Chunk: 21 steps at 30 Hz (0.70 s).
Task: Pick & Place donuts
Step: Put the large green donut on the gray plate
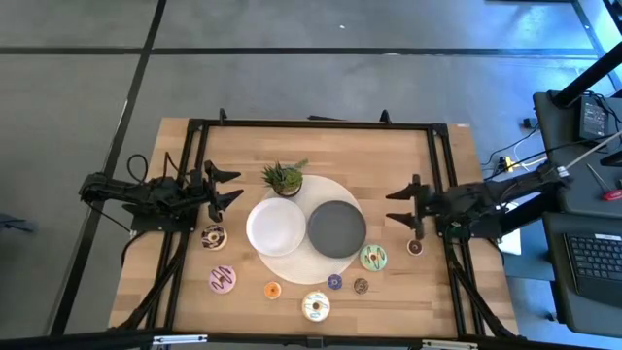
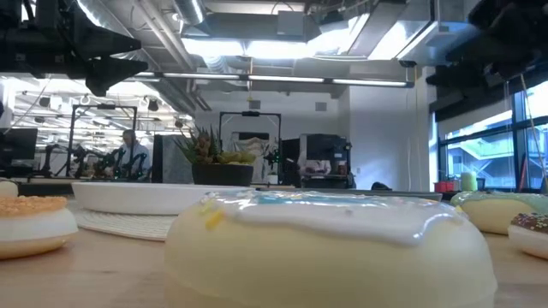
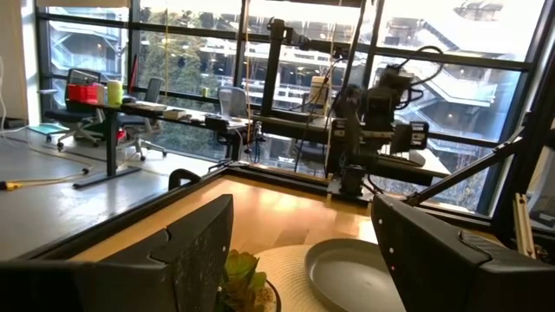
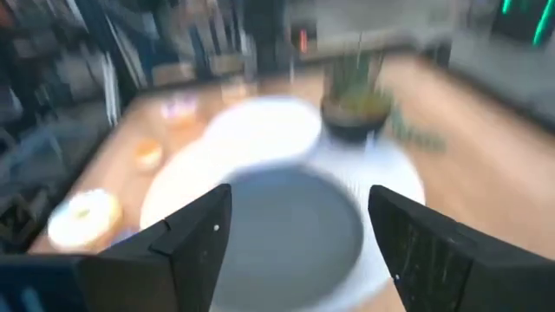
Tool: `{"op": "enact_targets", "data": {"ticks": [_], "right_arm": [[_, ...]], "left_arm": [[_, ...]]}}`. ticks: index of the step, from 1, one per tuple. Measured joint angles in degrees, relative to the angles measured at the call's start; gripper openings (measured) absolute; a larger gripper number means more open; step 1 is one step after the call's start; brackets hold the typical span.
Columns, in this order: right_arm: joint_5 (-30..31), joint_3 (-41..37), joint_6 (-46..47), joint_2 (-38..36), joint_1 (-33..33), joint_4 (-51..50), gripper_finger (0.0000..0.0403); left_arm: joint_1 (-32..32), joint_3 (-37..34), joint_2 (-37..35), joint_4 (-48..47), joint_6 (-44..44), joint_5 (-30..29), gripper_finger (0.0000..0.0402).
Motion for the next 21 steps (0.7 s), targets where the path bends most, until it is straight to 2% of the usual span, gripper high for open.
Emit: {"op": "enact_targets", "data": {"ticks": [2,7,14,21], "right_arm": [[-3.2,2.7,3.5,6.3,0.0,-2.8,0.0267],[-15.7,6.0,12.6,21.9,1.8,-3.1,0.0261],[-16.3,9.8,19.2,39.0,6.0,-2.9,0.0245],[-16.0,13.7,19.4,49.3,8.0,-2.9,0.0232]], "left_arm": [[0.0,0.0,0.0,0.0,0.0,0.0,0.0270],[0.0,0.0,0.0,0.0,0.0,0.0,0.0270],[0.0,0.0,0.0,0.0,0.0,0.0,0.0270],[0.0,0.0,0.0,-0.2,0.0,0.0,0.0270]]}}
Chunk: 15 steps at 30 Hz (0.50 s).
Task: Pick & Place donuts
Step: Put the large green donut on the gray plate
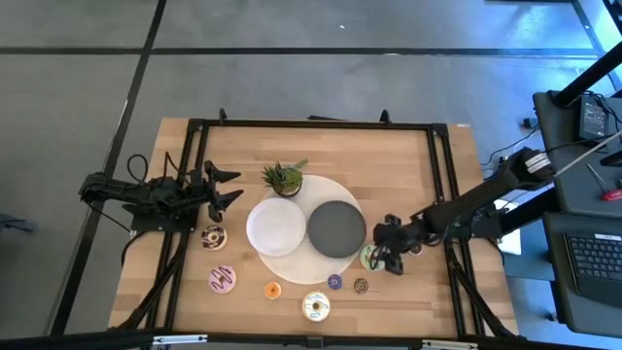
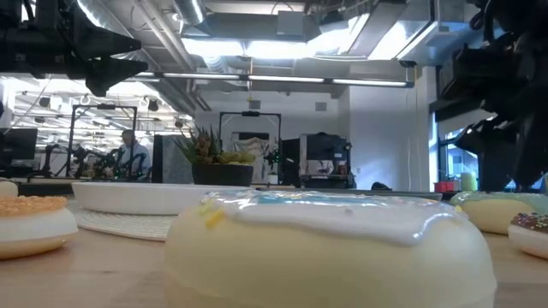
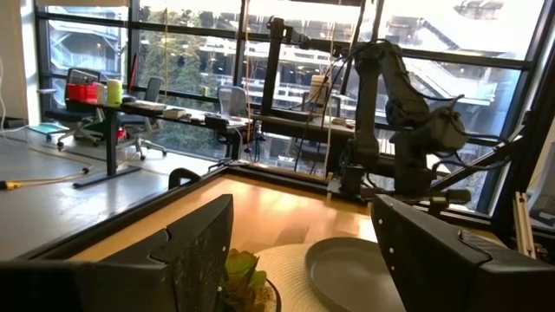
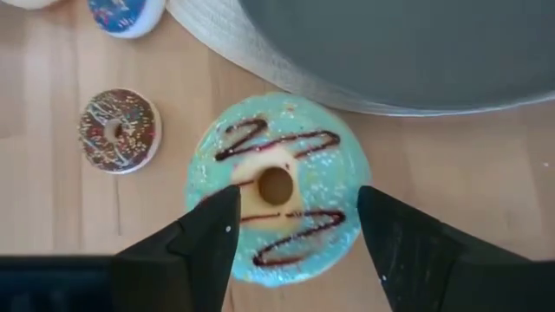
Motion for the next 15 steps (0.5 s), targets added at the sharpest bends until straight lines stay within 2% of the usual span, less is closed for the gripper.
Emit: {"op": "enact_targets", "data": {"ticks": [6,15], "right_arm": [[3.4,2.2,-0.6,4.9,0.0,-0.2,0.0222],[4.0,2.5,-0.3,5.9,0.0,-3.9,0.0195]], "left_arm": [[0.0,0.0,0.0,0.0,0.0,0.0,0.0270],[0.0,0.0,0.0,0.0,0.0,0.0,0.0270]]}}
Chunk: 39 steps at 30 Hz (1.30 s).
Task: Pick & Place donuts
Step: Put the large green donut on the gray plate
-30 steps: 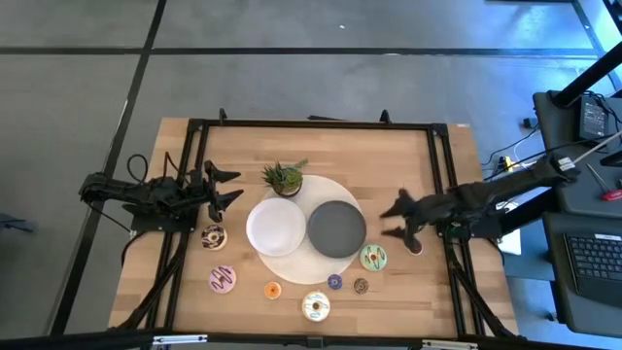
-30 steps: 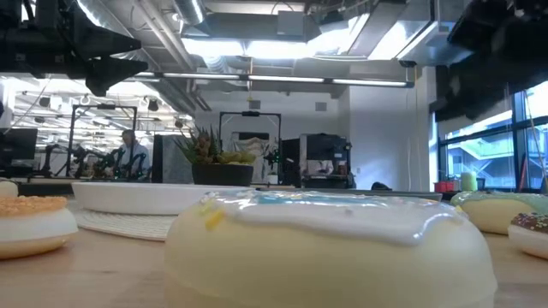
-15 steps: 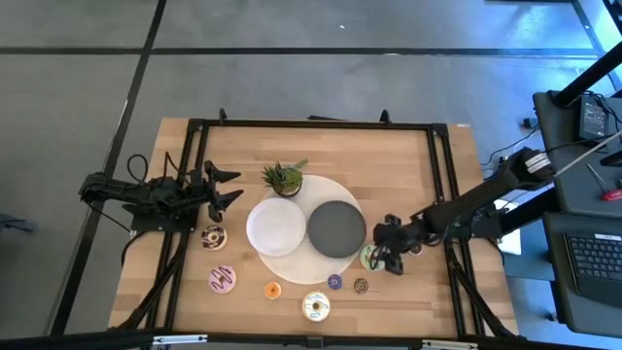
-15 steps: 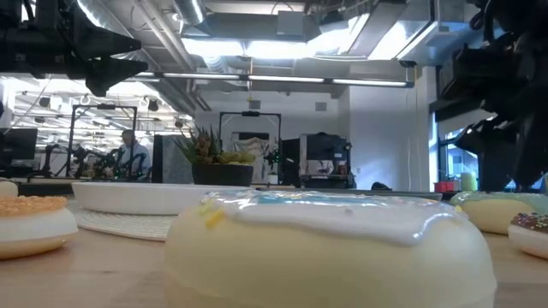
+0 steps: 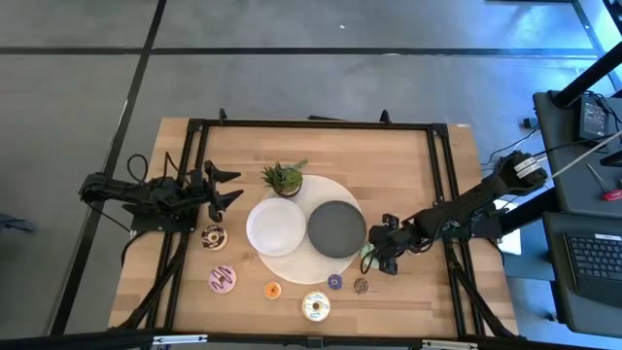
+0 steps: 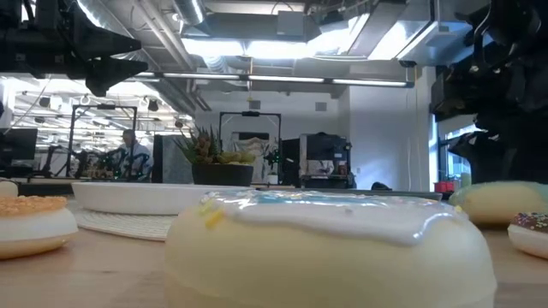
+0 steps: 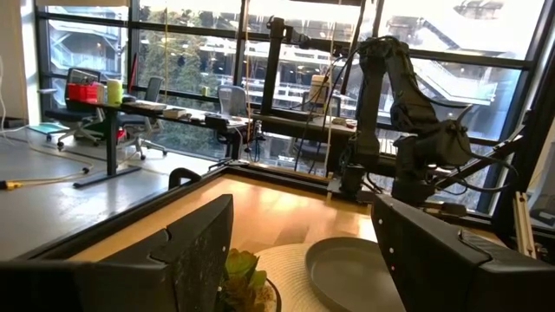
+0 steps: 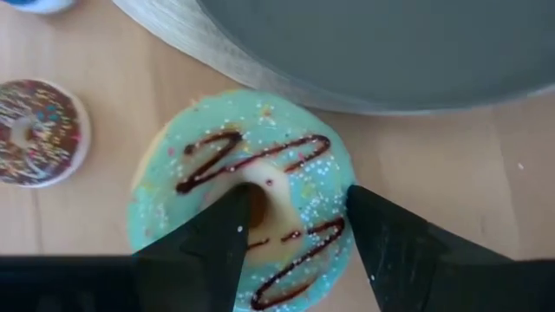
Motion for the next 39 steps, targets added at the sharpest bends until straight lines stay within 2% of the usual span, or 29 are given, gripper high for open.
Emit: {"op": "enact_targets", "data": {"ticks": [13,19,22,25,28,30,35,39], "right_arm": [[-1.4,-0.1,-1.4,-0.4,-0.1,-0.3,0.0107],[-2.7,3.6,-3.4,-2.1,0.0,-8.7,0.0078],[0.3,7.5,-4.6,-3.1,0.0,-15.5,0.0070],[7.7,11.3,-7.3,-3.1,-0.2,-20.3,0.0064],[16.5,13.6,-12.0,-3.0,-1.2,-16.9,0.0063],[19.3,13.8,-18.1,-2.9,-2.3,-11.4,0.0063],[20.2,13.8,-31.4,-0.2,-6.6,0.7,0.0063],[20.3,13.8,-36.4,4.8,-10.4,6.8,0.0063]], "left_arm": [[0.0,0.0,0.0,0.0,0.0,0.0,0.0270],[0.0,0.0,0.0,0.0,0.0,0.0,0.0270],[0.0,0.0,0.0,0.0,0.0,0.0,0.0270],[0.0,0.0,0.0,0.0,0.0,0.0,0.0270],[0.0,0.0,0.0,0.0,0.0,0.0,0.0270],[0.0,0.0,0.0,0.0,0.0,0.0,0.0270],[0.0,0.0,0.0,0.0,0.0,0.0,0.0270],[0.0,0.0,0.0,0.0,0.0,0.0,0.0270]]}}
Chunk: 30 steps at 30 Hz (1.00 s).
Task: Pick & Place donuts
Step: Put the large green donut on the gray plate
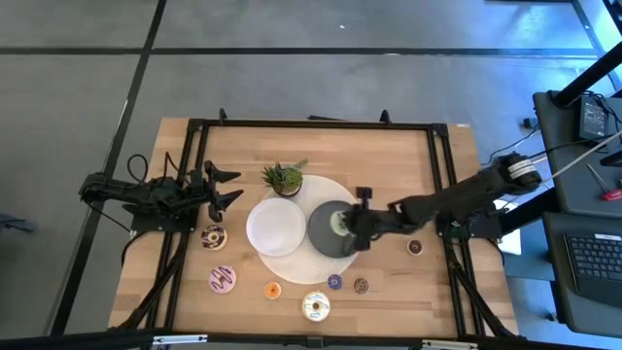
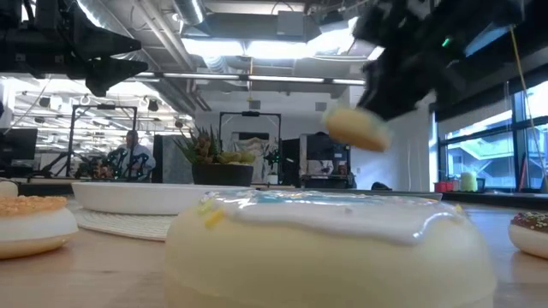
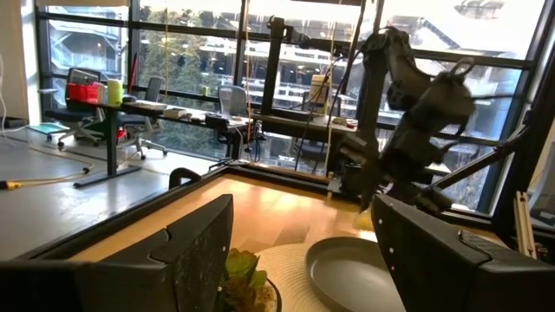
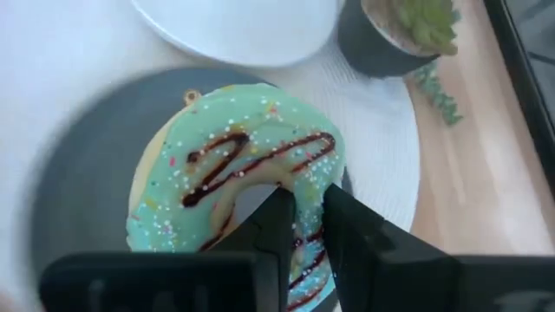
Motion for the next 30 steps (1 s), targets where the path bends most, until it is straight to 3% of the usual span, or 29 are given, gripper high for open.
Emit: {"op": "enact_targets", "data": {"ticks": [10,24,30], "right_arm": [[0.0,0.0,-0.8,10.9,-6.9,3.9,0.0063],[-2.1,0.0,-1.2,11.1,-7.1,3.9,0.0065],[-4.7,0.0,-1.5,11.1,-7.1,3.6,0.0106]], "left_arm": [[0.0,0.0,0.0,-0.4,0.0,-0.1,0.0270],[0.0,0.0,0.0,-1.4,0.0,-0.1,0.0270],[0.0,0.0,0.0,-1.4,0.0,-0.1,0.0270]]}}
